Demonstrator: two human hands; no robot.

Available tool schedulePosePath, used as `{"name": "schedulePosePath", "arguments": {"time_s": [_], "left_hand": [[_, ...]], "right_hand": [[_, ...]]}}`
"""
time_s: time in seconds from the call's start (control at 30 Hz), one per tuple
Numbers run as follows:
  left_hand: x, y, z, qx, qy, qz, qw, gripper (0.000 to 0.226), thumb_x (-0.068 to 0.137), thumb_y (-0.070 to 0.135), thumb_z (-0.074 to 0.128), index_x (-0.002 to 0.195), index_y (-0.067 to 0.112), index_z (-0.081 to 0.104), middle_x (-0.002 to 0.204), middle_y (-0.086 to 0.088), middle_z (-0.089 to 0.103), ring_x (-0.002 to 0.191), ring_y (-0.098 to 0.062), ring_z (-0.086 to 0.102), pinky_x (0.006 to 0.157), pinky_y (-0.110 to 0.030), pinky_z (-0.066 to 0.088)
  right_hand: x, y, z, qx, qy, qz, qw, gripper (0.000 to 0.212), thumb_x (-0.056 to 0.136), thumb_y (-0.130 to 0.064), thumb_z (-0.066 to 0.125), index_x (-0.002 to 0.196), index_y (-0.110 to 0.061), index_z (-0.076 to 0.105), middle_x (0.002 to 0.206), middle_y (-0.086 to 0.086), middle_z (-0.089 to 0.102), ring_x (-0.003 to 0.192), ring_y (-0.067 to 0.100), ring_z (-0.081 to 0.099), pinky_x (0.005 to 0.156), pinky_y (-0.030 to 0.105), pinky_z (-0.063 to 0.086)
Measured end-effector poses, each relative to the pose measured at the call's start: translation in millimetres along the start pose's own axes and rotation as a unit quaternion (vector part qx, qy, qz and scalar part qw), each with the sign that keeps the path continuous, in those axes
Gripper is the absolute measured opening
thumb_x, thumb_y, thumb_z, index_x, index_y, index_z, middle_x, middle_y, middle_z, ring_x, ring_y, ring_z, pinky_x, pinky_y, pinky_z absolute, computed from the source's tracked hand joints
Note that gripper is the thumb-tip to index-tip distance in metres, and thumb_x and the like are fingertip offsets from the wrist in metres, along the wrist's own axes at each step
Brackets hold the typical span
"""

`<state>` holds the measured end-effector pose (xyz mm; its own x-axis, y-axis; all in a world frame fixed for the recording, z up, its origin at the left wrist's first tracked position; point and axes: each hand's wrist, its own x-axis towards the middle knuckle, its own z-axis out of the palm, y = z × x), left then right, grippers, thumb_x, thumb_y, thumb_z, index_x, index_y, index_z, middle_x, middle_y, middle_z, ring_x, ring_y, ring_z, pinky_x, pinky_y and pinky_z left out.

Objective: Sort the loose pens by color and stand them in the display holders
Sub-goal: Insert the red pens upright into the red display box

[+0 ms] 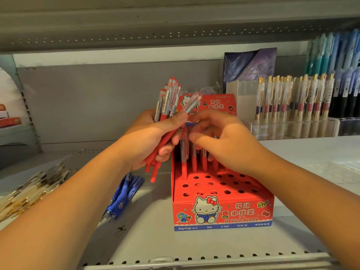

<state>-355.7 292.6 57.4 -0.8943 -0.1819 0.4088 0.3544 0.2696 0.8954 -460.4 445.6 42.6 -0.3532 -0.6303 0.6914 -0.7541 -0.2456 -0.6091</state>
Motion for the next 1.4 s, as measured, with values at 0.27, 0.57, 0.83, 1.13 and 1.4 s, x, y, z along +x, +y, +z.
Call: {"name": "schedulePosePath", "arguments": {"time_s": [0.27, 0.57, 0.83, 1.13, 1.4], "left_hand": [[-4, 1, 5, 0.035, -0.068, -0.022, 0.997, 0.032, 0.086, 0.038, 0.064, 0.058, 0.023, 0.064, 0.05, 0.003, 0.051, 0.033, -0.008, 0.034, 0.036, -0.017, 0.031], [-4, 7, 5, -0.011, -0.021, -0.042, 0.999, 0.038, 0.083, 0.041, 0.06, 0.065, 0.008, 0.053, 0.047, -0.002, 0.049, 0.029, -0.01, 0.034, 0.032, -0.014, 0.026], [-2, 7, 8, -0.02, 0.027, -0.018, 0.999, 0.025, 0.101, 0.016, 0.042, 0.08, 0.002, 0.044, 0.04, -0.001, 0.046, 0.026, -0.009, 0.03, 0.031, -0.012, 0.023], [2, 0, 3, -0.05, 0.051, 0.028, 0.997, 0.029, 0.097, 0.028, 0.055, 0.077, 0.008, 0.051, 0.061, -0.012, 0.049, 0.036, -0.014, 0.036, 0.034, -0.017, 0.028], [4, -3, 0, -0.046, 0.034, 0.026, 0.998, 0.032, 0.091, 0.037, 0.063, 0.087, 0.007, 0.053, 0.065, -0.009, 0.048, 0.039, -0.014, 0.037, 0.037, -0.02, 0.032]], "right_hand": [[3, -11, -7, 0.237, 0.069, 0.104, 0.964, 0.016, 0.091, -0.006, 0.064, 0.105, -0.014, 0.063, 0.09, 0.006, 0.073, 0.078, 0.015, 0.072, 0.045, 0.022, 0.05], [6, -12, -7, 0.34, 0.102, 0.106, 0.929, 0.02, 0.089, 0.001, 0.062, 0.102, -0.013, 0.054, 0.078, 0.004, 0.073, 0.071, 0.022, 0.073, 0.057, 0.024, 0.056], [11, -9, -14, 0.344, 0.185, 0.096, 0.916, 0.009, 0.092, -0.006, 0.061, 0.094, -0.011, 0.054, 0.073, 0.006, 0.066, 0.056, 0.013, 0.064, 0.046, 0.021, 0.05], [10, 5, -14, 0.034, 0.195, -0.003, 0.98, 0.029, 0.089, -0.013, 0.07, 0.09, -0.032, 0.049, 0.064, 0.001, 0.063, 0.053, 0.026, 0.061, 0.049, 0.039, 0.054], [7, 11, -12, -0.055, 0.165, -0.039, 0.984, 0.032, 0.084, -0.026, 0.072, 0.085, -0.048, 0.049, 0.068, 0.0, 0.062, 0.052, 0.022, 0.065, 0.049, 0.048, 0.055]]}}
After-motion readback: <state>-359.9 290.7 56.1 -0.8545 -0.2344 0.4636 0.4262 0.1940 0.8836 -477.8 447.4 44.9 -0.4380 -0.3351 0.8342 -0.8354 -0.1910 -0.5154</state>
